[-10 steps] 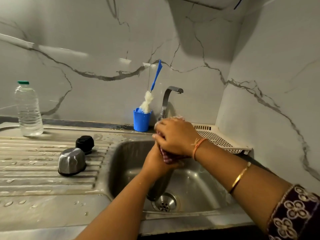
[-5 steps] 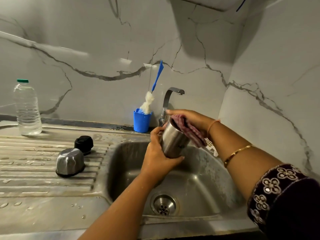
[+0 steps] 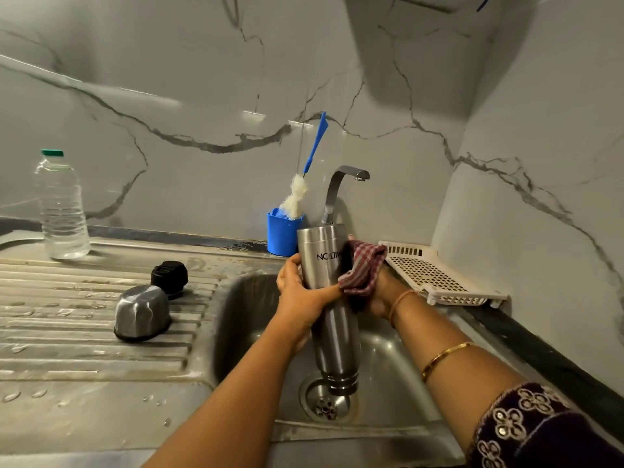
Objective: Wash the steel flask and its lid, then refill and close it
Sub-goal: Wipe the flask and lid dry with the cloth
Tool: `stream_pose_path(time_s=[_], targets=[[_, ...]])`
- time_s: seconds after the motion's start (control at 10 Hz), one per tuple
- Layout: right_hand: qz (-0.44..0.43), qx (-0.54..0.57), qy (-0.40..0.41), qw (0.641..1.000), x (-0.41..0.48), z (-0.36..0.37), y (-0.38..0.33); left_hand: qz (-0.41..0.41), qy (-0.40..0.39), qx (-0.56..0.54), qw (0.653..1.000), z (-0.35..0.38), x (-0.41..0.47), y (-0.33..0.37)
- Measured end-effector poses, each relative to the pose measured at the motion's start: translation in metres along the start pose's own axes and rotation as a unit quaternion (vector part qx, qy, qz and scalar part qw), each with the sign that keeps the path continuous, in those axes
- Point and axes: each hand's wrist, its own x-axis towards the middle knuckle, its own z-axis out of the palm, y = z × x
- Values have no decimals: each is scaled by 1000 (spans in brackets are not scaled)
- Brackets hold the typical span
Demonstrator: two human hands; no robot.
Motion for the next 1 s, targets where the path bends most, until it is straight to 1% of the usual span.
stream_pose_path(time_s=[0.1,0.2,0.3,0.4,0.5,0.6,0.7,0.8,0.9,1.0], targets=[[29,50,-31,998,18,-10,15,-28,-12,-55,998,-2,-1,2],[83,-85,-88,989,13,-10,25,-45,13,-150,988,-6,-1,9],[114,-155,-154,969,15,-15,29,-55,65,-195,977,-10,2,12],[129,-132,-125,975,19,-22,32,-50,109,-230,966,-13,4,14],[165,-30,-80,983,19,-28,38,-31,157,-278,947,-18,5,19],[207,56,-60,975,16,-33,39,-23,216,-359,908,-26,10,23],[205,77,-82,972,16,-32,41,-30,240,-363,900,-29,12,25],[164,98,-59,980,20,-22,43,-27,204,-298,932,-26,12,24],[13,99,55,993,30,-23,43,-22,145,-277,950,-25,11,19],[-187,13,161,969,28,-29,35,-61,91,-256,960,-22,8,14]])
